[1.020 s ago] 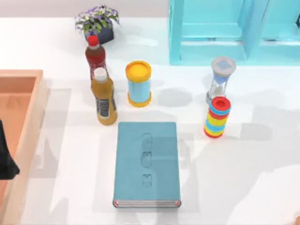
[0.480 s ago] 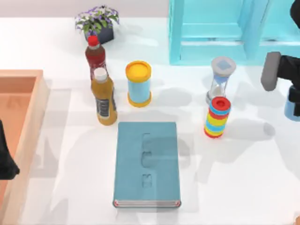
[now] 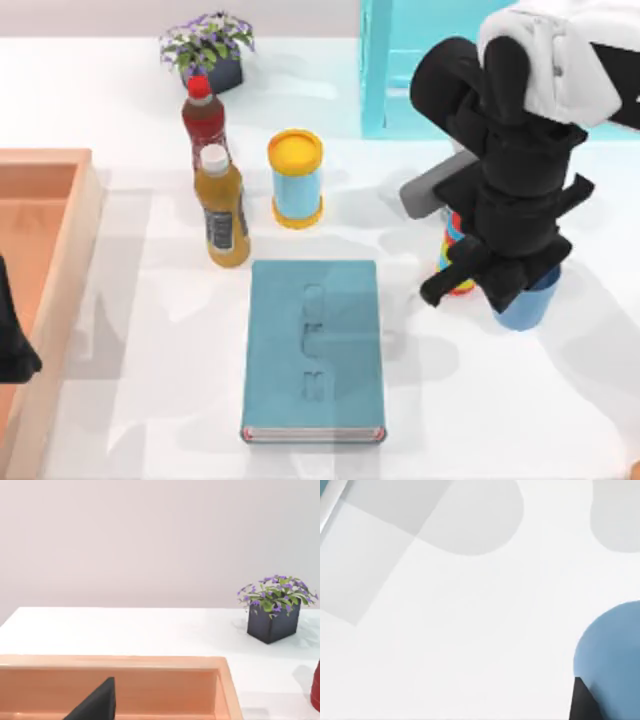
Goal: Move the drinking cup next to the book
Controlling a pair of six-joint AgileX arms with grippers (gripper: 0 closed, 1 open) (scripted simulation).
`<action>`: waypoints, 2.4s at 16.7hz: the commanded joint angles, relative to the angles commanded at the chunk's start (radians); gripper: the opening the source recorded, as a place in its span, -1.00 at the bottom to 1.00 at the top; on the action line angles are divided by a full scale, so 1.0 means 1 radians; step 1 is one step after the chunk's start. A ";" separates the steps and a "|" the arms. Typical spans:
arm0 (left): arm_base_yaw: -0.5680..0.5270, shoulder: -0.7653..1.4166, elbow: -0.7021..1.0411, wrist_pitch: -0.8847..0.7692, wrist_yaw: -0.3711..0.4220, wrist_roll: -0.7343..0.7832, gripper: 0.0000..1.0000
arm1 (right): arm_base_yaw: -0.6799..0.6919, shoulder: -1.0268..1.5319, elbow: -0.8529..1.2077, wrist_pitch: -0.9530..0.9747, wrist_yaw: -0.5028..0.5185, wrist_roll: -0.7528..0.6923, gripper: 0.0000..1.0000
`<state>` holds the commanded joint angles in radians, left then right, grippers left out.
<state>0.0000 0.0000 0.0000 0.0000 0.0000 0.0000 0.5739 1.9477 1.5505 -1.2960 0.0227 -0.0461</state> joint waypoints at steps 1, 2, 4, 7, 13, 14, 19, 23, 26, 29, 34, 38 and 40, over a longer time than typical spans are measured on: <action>0.000 0.000 0.000 0.000 0.000 0.000 1.00 | 0.043 -0.008 0.001 -0.008 -0.001 0.117 -1.00; 0.000 0.000 0.000 0.000 0.000 0.000 1.00 | 0.083 -0.018 0.001 -0.014 -0.002 0.228 -1.00; 0.000 0.000 0.000 0.000 0.000 0.000 1.00 | 0.154 -0.041 -0.001 -0.020 -0.003 0.436 -1.00; 0.000 0.000 0.000 0.000 0.000 0.000 1.00 | 0.236 -0.084 -0.006 -0.018 0.002 0.694 -1.00; 0.000 0.000 0.000 0.000 0.000 0.000 1.00 | 0.312 -0.132 -0.010 -0.012 0.015 0.943 -1.00; 0.000 0.000 0.000 0.000 0.000 0.000 1.00 | 0.313 -0.133 -0.010 -0.012 0.015 0.947 -1.00; 0.000 0.000 0.000 0.000 0.000 0.000 1.00 | 0.307 -0.129 -0.012 -0.009 0.014 0.948 -1.00; 0.000 0.000 0.000 0.000 0.000 0.000 1.00 | 0.302 -0.127 -0.103 0.085 0.014 0.941 -1.00; 0.000 0.000 0.000 0.000 0.000 0.000 1.00 | 0.298 -0.123 -0.201 0.189 0.014 0.934 -1.00; 0.000 0.000 0.000 0.000 0.000 0.000 1.00 | 0.296 -0.122 -0.253 0.243 0.015 0.930 -1.00; 0.000 0.000 0.000 0.000 0.000 0.000 1.00 | 0.296 -0.122 -0.253 0.243 0.015 0.930 -0.70; 0.000 0.000 0.000 0.000 0.000 0.000 1.00 | 0.296 -0.122 -0.253 0.243 0.015 0.930 -0.10; 0.000 0.000 0.000 0.000 0.000 0.000 1.00 | 0.296 -0.122 -0.253 0.243 0.015 0.930 0.21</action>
<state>0.0000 0.0000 0.0000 0.0000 0.0000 0.0000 0.8696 1.8258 1.2975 -1.0528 0.0382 0.8836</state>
